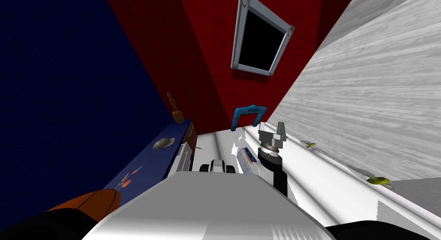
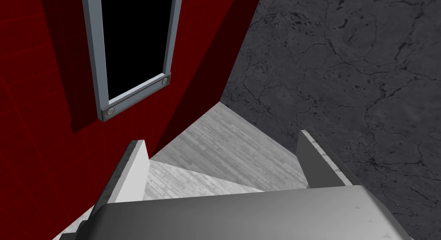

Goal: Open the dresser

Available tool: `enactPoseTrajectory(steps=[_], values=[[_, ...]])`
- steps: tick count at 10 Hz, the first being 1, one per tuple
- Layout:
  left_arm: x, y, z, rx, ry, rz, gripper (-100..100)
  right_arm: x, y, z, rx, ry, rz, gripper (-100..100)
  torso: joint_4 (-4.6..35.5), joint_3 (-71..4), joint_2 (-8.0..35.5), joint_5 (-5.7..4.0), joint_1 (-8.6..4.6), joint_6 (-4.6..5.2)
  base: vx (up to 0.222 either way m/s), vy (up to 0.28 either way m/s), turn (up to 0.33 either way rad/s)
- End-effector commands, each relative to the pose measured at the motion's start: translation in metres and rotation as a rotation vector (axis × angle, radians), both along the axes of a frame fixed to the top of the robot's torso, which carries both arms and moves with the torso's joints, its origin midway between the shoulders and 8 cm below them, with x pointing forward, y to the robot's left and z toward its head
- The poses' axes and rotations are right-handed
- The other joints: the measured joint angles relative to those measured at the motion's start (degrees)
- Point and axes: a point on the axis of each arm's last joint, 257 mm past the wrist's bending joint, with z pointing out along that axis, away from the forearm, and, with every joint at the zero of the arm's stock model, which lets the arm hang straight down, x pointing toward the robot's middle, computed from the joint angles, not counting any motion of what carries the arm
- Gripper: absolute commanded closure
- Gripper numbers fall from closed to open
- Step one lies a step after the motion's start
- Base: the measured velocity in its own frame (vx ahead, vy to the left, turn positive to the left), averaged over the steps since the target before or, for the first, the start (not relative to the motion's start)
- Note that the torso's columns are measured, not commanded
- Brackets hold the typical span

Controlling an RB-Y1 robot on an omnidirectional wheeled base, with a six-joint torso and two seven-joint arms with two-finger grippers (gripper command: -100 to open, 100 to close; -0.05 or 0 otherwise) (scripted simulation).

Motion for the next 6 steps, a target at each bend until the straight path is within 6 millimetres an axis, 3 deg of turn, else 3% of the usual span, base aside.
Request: enactPoseTrajectory(steps=[1,3,5,6], values=[[0.003,-0.003,-0.002,0.002,0.001,-0.002,100,0.000,0.000,0.000,0.000,0.000,0.000,0,0.0,0.0,0.1,0.03,0.16,0.04,0.067,-0.208,0.016],[0.002,-0.006,-0.003,0.001,0.004,-0.002,100,0.000,0.000,0.000,0.000,0.000,0.000,0,0.1,0.1,0.3,-0.03,0.62,-0.03,0.036,-0.113,0.008],[0.006,-0.009,-0.002,0.002,0.000,-0.005,100,0.000,0.000,0.000,0.000,0.000,0.000,0,0.1,0.1,0.1,0.12,0.24,0.05,0.059,-0.192,0.015],[-0.007,-0.006,0.007,0.004,0.005,0.001,-100,0.000,0.000,0.000,0.000,0.000,0.000,0,0.0,0.1,0.1,0.10,0.30,0.05,0.049,-0.096,-0.023]])
